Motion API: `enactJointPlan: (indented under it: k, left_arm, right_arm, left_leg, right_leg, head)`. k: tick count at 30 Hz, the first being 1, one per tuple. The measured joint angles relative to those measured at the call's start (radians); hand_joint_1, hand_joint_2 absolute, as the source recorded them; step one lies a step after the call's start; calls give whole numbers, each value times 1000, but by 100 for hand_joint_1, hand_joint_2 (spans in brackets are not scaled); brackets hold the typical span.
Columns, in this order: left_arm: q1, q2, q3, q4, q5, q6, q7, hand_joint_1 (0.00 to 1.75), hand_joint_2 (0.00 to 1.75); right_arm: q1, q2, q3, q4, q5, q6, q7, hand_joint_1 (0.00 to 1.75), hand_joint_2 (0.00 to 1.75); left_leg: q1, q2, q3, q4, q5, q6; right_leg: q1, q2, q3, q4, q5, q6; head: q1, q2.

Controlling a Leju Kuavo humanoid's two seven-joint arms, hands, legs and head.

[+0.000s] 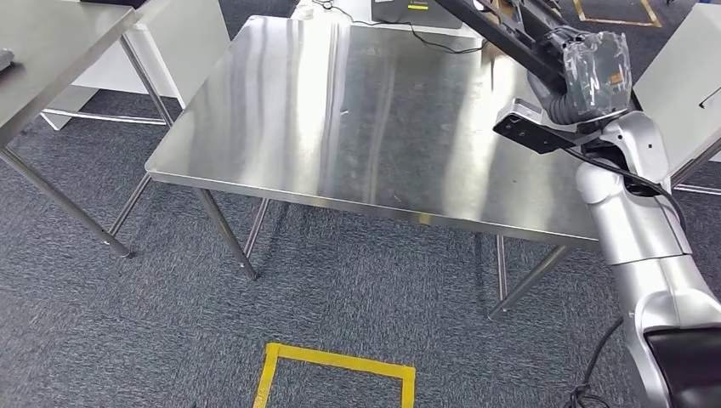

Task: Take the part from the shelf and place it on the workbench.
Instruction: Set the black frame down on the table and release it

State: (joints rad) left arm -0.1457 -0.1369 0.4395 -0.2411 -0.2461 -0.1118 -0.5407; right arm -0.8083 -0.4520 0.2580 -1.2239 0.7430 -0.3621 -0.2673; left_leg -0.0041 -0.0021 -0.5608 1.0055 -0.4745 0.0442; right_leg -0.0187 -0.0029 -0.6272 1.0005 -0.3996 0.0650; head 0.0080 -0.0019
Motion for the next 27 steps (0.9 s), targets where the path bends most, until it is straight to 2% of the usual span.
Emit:
enactJointPlan:
  k: [2, 4, 5, 7, 8, 9, 10, 12, 13, 14, 15, 17, 19, 20, 22, 23, 24, 25, 26, 27]
  left_arm:
    - [-1, 1, 0, 0, 0, 0, 0, 0, 175]
    - [-2, 2, 0, -1, 0, 0, 0, 0, 175]
    - [-2, 2, 0, -1, 0, 0, 0, 0, 175]
    - [-2, 2, 0, -1, 0, 0, 0, 0, 175]
    - [-1, 2, 0, -1, 0, 0, 0, 0, 175]
    - [-1, 2, 0, -1, 0, 0, 0, 0, 175]
    - [-1, 2, 0, -1, 0, 0, 0, 0, 175]
    - [-1, 3, 0, -1, 0, 1, 1, 0, 175]
    - [-2, 3, 0, -1, 0, 1, 1, 0, 175]
    - [-2, 4, 0, -1, -1, 2, 2, 0, 175]
    - [-3, 5, 0, -1, -2, 2, 3, 0, 175]
    - [-4, 5, 0, -1, -3, 2, 4, 0, 175]
    - [-6, 3, 0, -1, -3, 1, 5, 0, 175]
    - [-7, 3, 0, -1, -3, 1, 5, 0, 175]
    - [-8, 3, 0, -1, -2, 1, 6, 0, 175]
    - [-8, 2, 0, -1, -2, 0, 6, 0, 175]
    - [-8, 1, 0, -1, -2, -1, 6, 0, 175]
    - [-8, 0, 0, -1, -2, -1, 7, 0, 175]
    - [-7, -2, 0, -1, -2, -2, 7, 0, 175]
    - [-7, -2, 0, -1, -2, -2, 7, 0, 175]
  right_arm:
    - [0, -1, 0, 0, 0, 0, 0, 175, 175]
    - [-4, -2, 0, 0, 0, 0, -1, 175, 175]
    - [-7, -1, 1, 0, 0, 0, -1, 175, 175]
    - [-11, 0, 3, 1, 0, 0, -2, 175, 175]
    - [-11, 1, 4, 3, 0, 0, -3, 175, 175]
    - [-11, 2, 4, 4, 0, 0, -4, 175, 175]
    - [-11, 2, 5, 6, -1, 0, -4, 175, 175]
    - [-12, 3, 5, 8, -2, -2, -5, 175, 175]
    - [-12, 3, 5, 8, -3, -3, -5, 175, 175]
    - [-12, 2, 4, 8, -3, -4, -6, 175, 175]
    - [-11, 2, 5, 8, -3, -5, -6, 175, 175]
    - [-6, 1, 4, 8, -2, -8, -5, 175, 175]
    - [-2, -1, 4, 7, 3, -12, -2, 175, 175]
    - [-1, -1, 4, 6, 6, -15, 1, 175, 175]
    - [5, -1, 4, 6, 12, -19, 6, 175, 175]
    - [10, -1, 4, 6, 15, -19, 8, 175, 175]
    - [17, 0, 4, 6, 18, -20, 10, 175, 175]
    - [23, 0, 4, 6, 20, -20, 12, 175, 175]
    - [28, 1, 4, 5, 22, -19, 12, 175, 175]
    - [30, 1, 4, 4, 24, -20, 13, 175, 175]
  left_leg:
    - [2, 1, 0, 0, -7, -8]
    - [6, 1, -16, 36, -28, -20]
    - [8, 0, -41, 84, -49, -27]
    - [12, 0, -121, 220, -95, -36]
    - [14, 0, -160, 274, -104, -38]
    - [15, 0, -185, 294, -95, -38]
    - [15, 0, -189, 275, -65, -36]
    - [14, -1, -149, 151, 24, -25]
    - [12, -1, -120, 86, 55, -19]
    - [9, -1, -98, 39, 68, -12]
    - [6, -1, -85, 13, 68, -7]
    - [2, 1, -72, 0, 58, 5]
    - [1, 0, -54, -11, 57, 18]
    - [2, 0, -46, -15, 57, 23]
    - [2, -1, -39, -15, 52, 29]
    - [2, -2, -35, -15, 48, 30]
    - [3, -2, -31, -15, 44, 29]
    - [4, -3, -25, -14, 38, 26]
    - [6, -4, -17, -13, 32, 22]
    - [8, -5, -10, -11, 25, 17]
  right_leg:
    - [-2, 4, 4, -2, -3, -16]
    - [-7, 5, 12, -4, -10, -32]
    - [-9, 5, 17, -5, -14, -39]
    - [-8, 6, 24, -4, -21, -49]
    - [-7, 6, 27, -4, -24, -52]
    - [-5, 7, 31, -4, -27, -53]
    - [-5, 8, 36, -4, -31, -53]
    - [-4, 11, 49, -5, -41, -50]
    - [-1, 12, 54, -5, -46, -46]
    - [1, 14, 56, -5, -50, -42]
    - [3, 15, 57, -4, -51, -36]
    - [7, 16, 59, 3, -49, -23]
    - [7, 14, 47, 36, -62, -17]
    - [5, 12, 26, 76, -81, -19]
    - [3, 12, -43, 201, -128, -23]
    - [2, 12, -79, 257, -145, -22]
    - [0, 12, -102, 282, -147, -15]
    - [-3, 11, -106, 269, -131, -3]
    - [-7, 10, -91, 217, -99, 11]
    - [-13, 7, -63, 142, -58, 25]
  head:
    - [-1, 0]
    - [-2, 0]
    - [-3, 0]
    - [-5, 0]
    - [-6, 0]
    - [-6, 0]
    - [-6, 0]
    - [-6, 0]
    - [-6, 0]
    - [-5, 0]
    - [-5, 0]
    - [-5, 0]
    - [-3, 0]
    - [-2, 0]
    - [0, 0]
    - [0, 0]
    - [0, 0]
    - [0, 0]
    - [0, 0]
    - [1, 0]
